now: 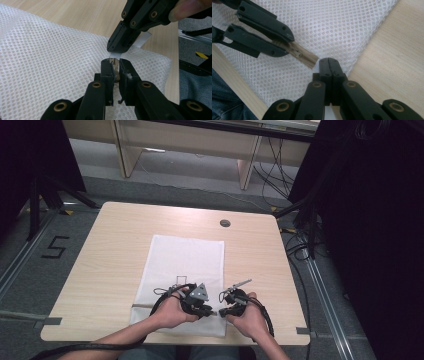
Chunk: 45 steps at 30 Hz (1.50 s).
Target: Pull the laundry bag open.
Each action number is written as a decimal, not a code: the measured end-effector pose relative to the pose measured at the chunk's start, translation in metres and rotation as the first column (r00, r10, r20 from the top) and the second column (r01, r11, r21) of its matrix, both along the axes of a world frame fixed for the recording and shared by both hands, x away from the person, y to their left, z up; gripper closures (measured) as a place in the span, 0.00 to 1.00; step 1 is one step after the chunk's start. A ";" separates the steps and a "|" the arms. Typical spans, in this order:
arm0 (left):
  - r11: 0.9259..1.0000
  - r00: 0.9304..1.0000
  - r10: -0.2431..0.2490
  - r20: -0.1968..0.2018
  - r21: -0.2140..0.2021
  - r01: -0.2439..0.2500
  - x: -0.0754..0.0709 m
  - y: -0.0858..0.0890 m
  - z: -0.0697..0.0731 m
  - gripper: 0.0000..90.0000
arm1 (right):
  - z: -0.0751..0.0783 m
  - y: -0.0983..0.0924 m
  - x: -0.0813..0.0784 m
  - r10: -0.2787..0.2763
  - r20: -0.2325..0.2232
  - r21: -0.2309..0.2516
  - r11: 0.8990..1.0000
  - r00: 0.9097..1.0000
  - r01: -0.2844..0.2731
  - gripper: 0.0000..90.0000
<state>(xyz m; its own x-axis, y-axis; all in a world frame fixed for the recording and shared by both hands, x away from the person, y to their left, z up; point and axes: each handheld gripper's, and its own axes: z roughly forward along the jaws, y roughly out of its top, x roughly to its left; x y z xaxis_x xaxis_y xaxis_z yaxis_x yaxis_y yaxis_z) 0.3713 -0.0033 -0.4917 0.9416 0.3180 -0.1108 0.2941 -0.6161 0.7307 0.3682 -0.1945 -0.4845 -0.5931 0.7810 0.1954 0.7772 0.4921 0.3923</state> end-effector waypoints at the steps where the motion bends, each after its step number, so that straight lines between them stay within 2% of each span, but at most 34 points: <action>1: 1.000 1.000 0.000 0.000 0.000 0.000 0.000 0.000 0.000 0.91 | 0.000 0.000 0.000 0.000 0.000 0.000 1.000 1.000 0.000 1.00; 4: 1.000 1.000 0.014 -0.011 -0.008 -0.014 -0.001 0.001 0.000 0.91 | 0.000 0.000 0.000 0.001 0.001 -0.001 1.000 1.000 -0.001 1.00; 5: 1.000 1.000 -0.002 0.001 -0.004 0.002 0.000 0.002 0.001 0.91 | 0.000 0.000 0.000 0.000 0.000 -0.001 1.000 1.000 0.000 1.00; 8: 1.000 1.000 0.009 -0.015 -0.011 -0.010 -0.001 0.003 0.000 0.91 | 0.000 0.000 0.000 0.000 0.002 -0.001 1.000 1.000 0.000 1.00; 11: 1.000 1.000 -0.004 0.009 0.000 0.004 0.000 0.004 0.002 0.91 | 0.000 0.000 0.000 -0.001 0.002 -0.001 1.000 1.000 0.001 1.00; 12: 1.000 1.000 0.008 -0.003 -0.003 -0.008 -0.001 0.005 0.002 0.91 | 0.000 0.000 0.000 0.000 0.001 -0.002 1.000 1.000 0.000 1.00; 13: 1.000 1.000 -0.003 0.002 -0.004 0.003 0.000 0.005 0.002 0.91 | 0.000 0.000 0.000 0.000 0.002 -0.001 1.000 1.000 0.000 1.00; 20: 1.000 1.000 -0.003 0.008 0.003 0.003 -0.001 0.006 0.003 0.91 | 0.000 -0.001 0.000 0.001 0.004 0.002 1.000 1.000 -0.001 1.00; 24: 1.000 1.000 0.004 -0.004 0.000 -0.004 -0.001 0.006 0.003 0.91 | 0.000 -0.001 0.001 0.002 0.002 0.006 1.000 1.000 -0.002 1.00; 33: 1.000 1.000 -0.009 0.008 0.000 0.009 0.000 0.009 0.005 0.91 | -0.001 -0.001 0.001 0.004 0.004 0.007 1.000 1.000 -0.004 1.00; 44: 1.000 1.000 0.001 -0.009 -0.001 -0.001 0.000 0.014 0.006 0.91 | -0.001 -0.001 0.001 0.005 0.002 0.009 1.000 1.000 -0.005 1.00; 45: 1.000 1.000 -0.015 0.002 -0.004 0.015 0.001 0.014 0.006 0.91 | 0.000 0.000 -0.001 -0.011 -0.013 0.013 1.000 1.000 0.011 1.00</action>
